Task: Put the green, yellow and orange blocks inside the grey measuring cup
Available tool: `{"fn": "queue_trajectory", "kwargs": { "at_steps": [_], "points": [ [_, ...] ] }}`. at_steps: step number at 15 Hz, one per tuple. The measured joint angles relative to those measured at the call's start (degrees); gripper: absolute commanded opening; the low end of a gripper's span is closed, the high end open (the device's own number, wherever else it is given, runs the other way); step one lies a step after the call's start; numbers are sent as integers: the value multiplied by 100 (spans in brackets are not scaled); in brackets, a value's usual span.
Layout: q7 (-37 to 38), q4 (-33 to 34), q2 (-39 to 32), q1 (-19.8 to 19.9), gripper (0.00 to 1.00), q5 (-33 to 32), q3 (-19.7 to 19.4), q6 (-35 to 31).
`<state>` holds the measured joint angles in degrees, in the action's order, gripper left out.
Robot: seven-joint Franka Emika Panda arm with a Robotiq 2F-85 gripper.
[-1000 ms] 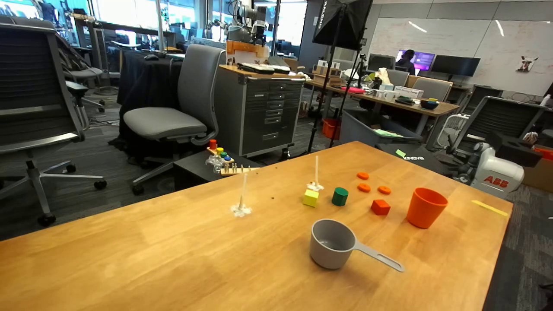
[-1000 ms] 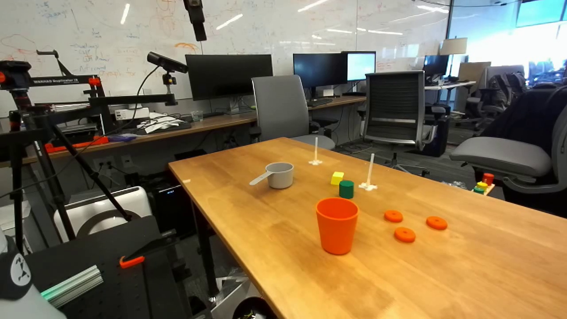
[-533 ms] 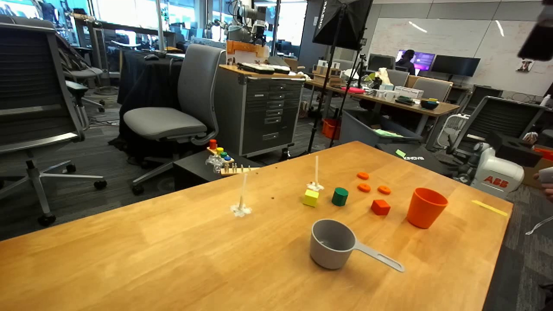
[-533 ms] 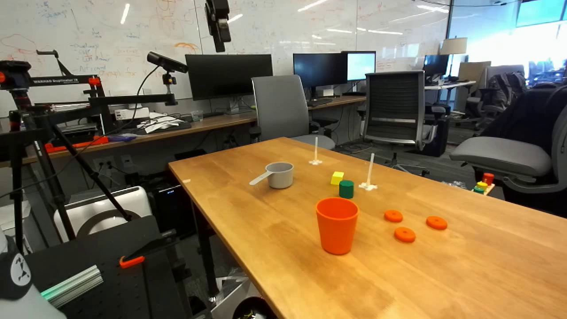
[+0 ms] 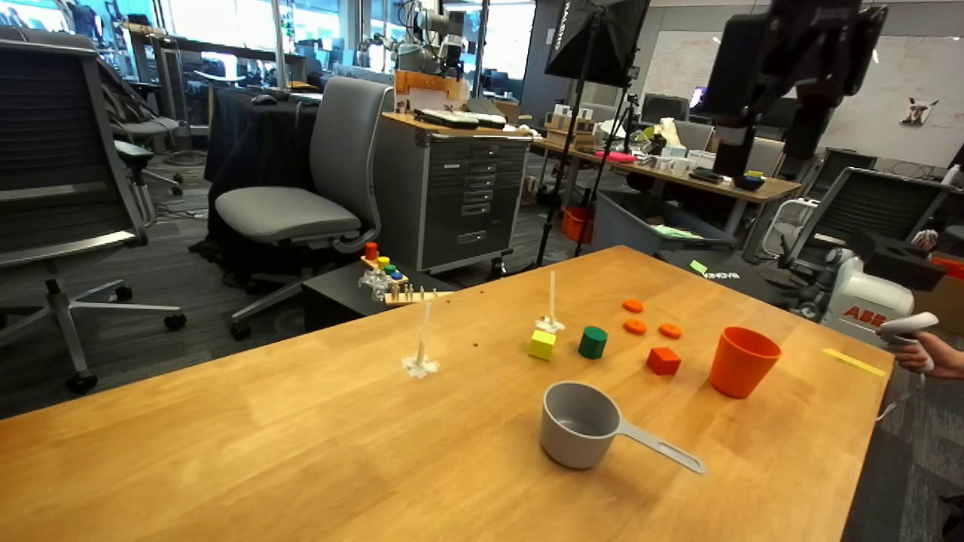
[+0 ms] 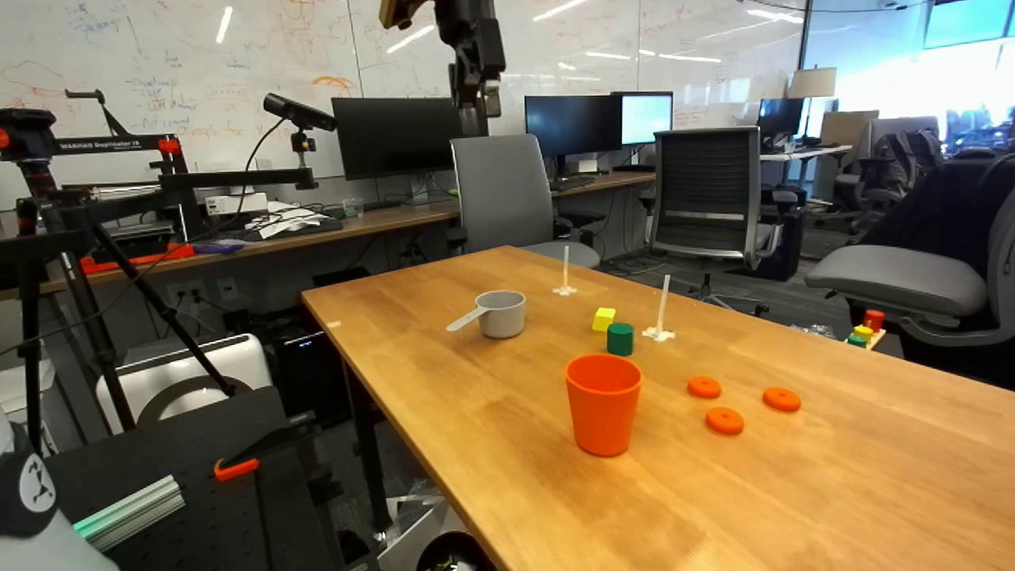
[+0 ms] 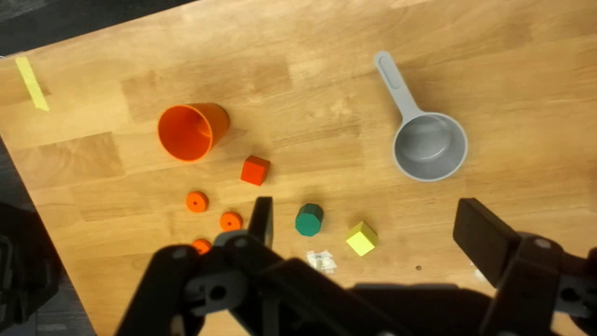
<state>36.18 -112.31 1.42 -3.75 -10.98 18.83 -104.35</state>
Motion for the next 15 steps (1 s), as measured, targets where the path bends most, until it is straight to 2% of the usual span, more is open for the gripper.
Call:
{"fn": "queue_trajectory", "kwargs": {
  "at_steps": [5, 8, 11, 15],
  "points": [
    [-131, 479, -527, 8, 100, -30, -781, 167],
    [-139, 567, -799, 9, 100, 33, -1098, 128],
    [-89, 633, -1156, 8, 100, 143, -1264, 85],
    [-46, 717, -1322, -22, 100, 104, -1286, 82]
  ]
}}
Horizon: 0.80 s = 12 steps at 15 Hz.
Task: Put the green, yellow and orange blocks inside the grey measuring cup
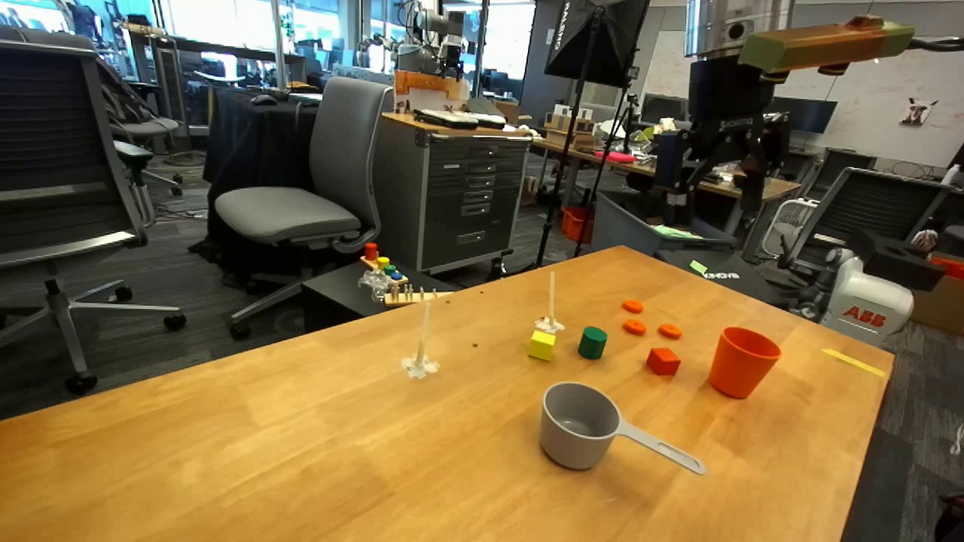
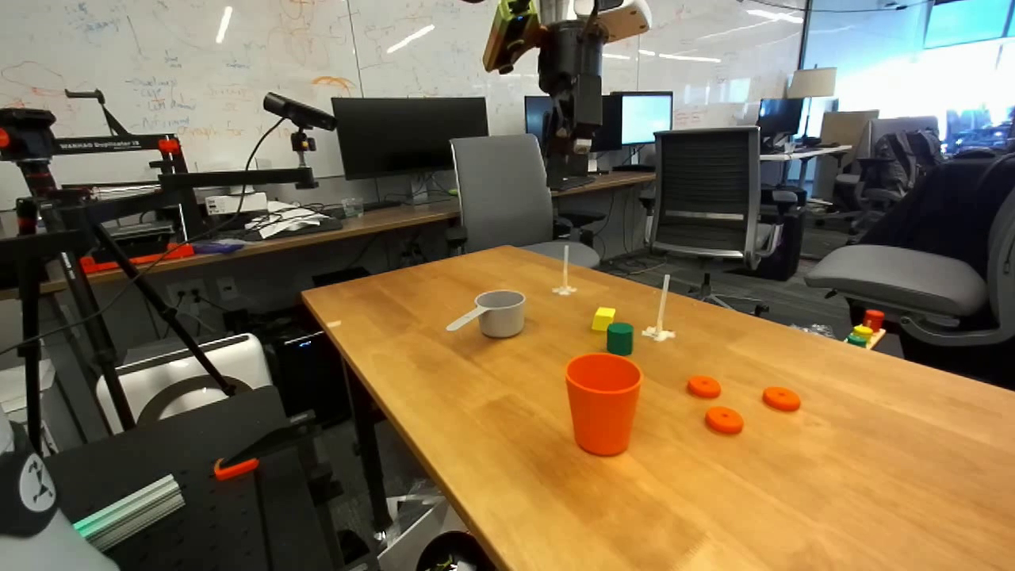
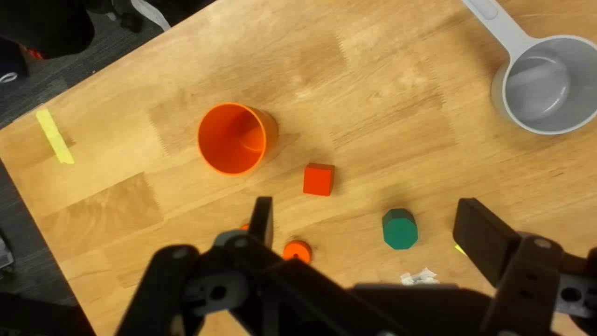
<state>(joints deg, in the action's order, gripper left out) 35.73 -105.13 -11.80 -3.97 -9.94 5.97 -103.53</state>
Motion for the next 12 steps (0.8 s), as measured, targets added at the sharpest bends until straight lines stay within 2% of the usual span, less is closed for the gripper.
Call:
{"fn": "queue_trajectory", "kwargs": {
  "at_steps": [6, 12],
  "points": [
    [171, 264, -667, -34, 100, 41, -196, -172],
    [476, 1093, -1660, -34, 100, 572, -485, -294]
  ]
}}
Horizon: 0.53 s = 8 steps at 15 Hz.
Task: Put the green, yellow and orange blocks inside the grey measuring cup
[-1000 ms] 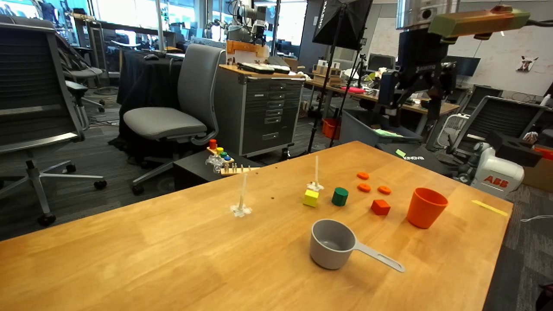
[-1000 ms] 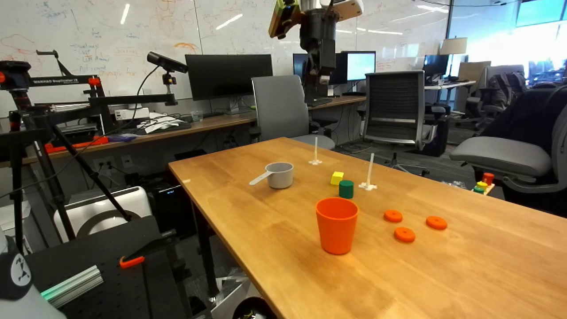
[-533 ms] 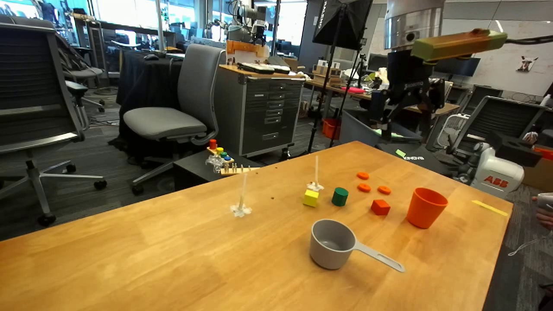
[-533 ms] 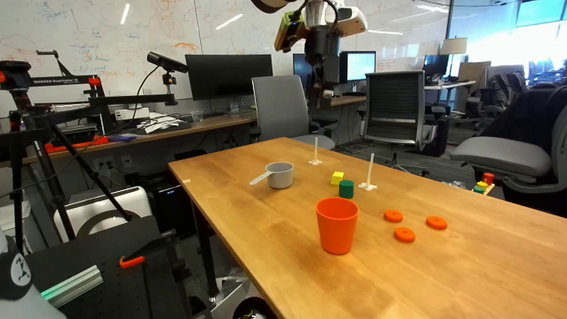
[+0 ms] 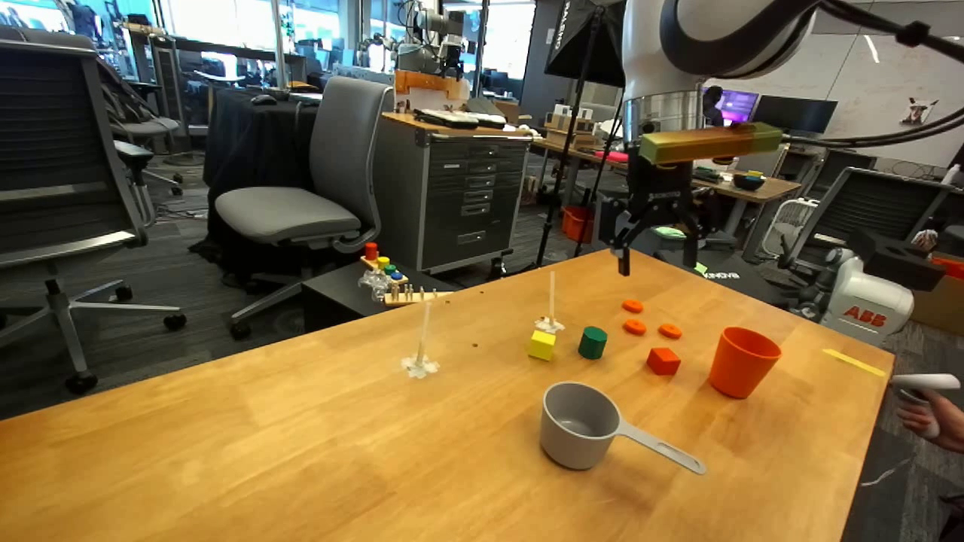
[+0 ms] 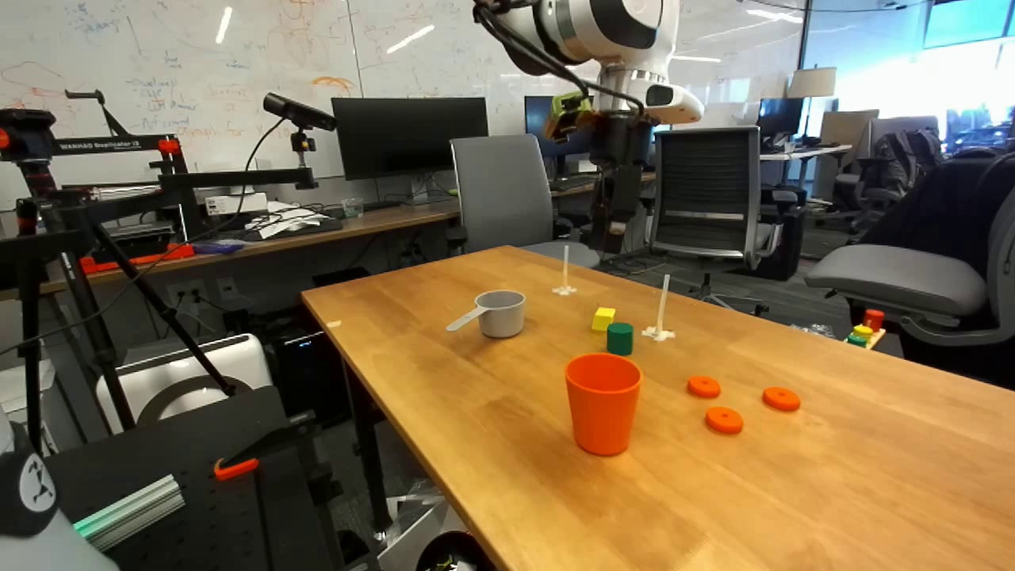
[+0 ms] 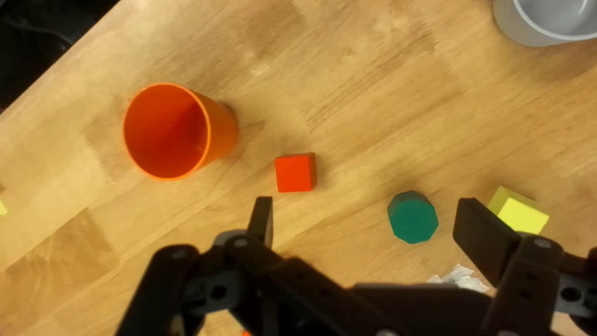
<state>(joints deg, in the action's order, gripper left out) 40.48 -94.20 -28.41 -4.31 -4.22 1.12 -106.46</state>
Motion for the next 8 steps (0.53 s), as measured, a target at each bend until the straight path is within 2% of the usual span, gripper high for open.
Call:
{"fn": "queue_trajectory", "kwargs": {
  "at_steps": [3, 8],
  "points": [
    [189, 439, -541, 34, 100, 592, -90, -64],
    [188, 495, -680, 10, 100, 620, -138, -77]
  ]
}}
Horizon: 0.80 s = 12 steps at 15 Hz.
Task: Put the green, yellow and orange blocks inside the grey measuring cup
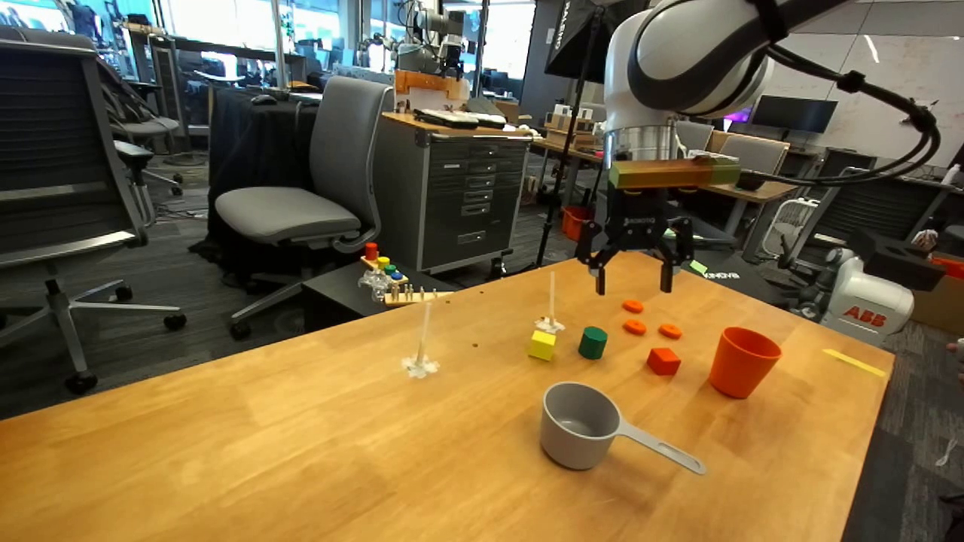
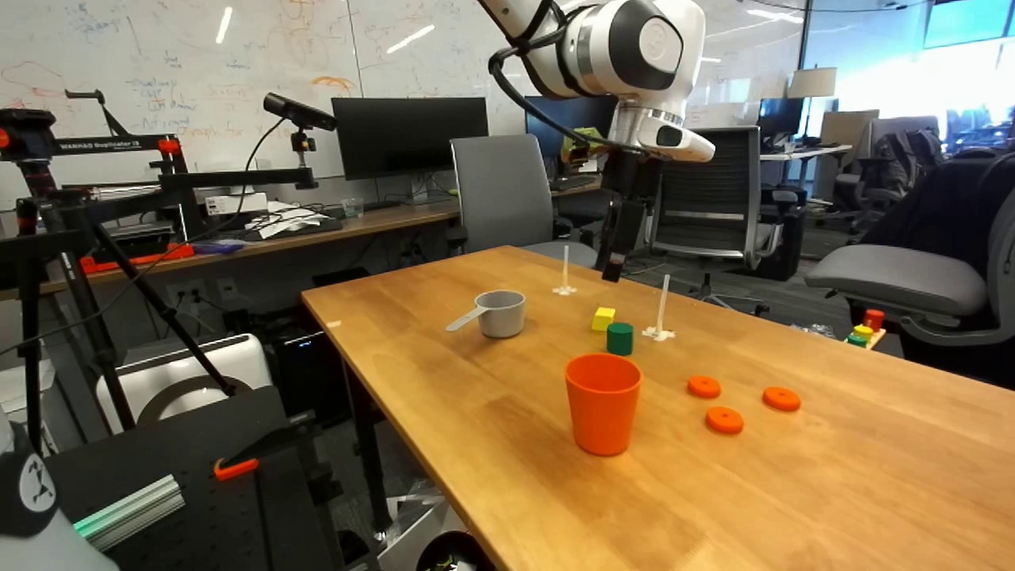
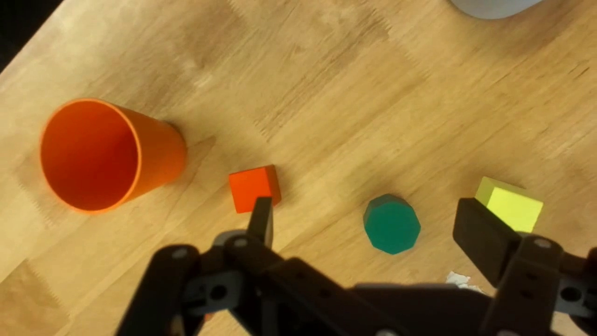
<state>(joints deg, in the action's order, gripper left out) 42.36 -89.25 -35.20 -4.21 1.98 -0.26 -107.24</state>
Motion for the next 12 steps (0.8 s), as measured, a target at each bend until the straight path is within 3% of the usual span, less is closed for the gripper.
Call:
{"fn": "queue_trajectory", "kwargs": {
  "at_steps": [3, 8, 12],
  "points": [
    [218, -1, -89, -4, 100, 8, -101, -320],
    [1086, 0, -531, -94, 100, 9, -340, -1689],
    [1617, 5, -814, -202, 100, 46, -366, -2046]
  ]
}}
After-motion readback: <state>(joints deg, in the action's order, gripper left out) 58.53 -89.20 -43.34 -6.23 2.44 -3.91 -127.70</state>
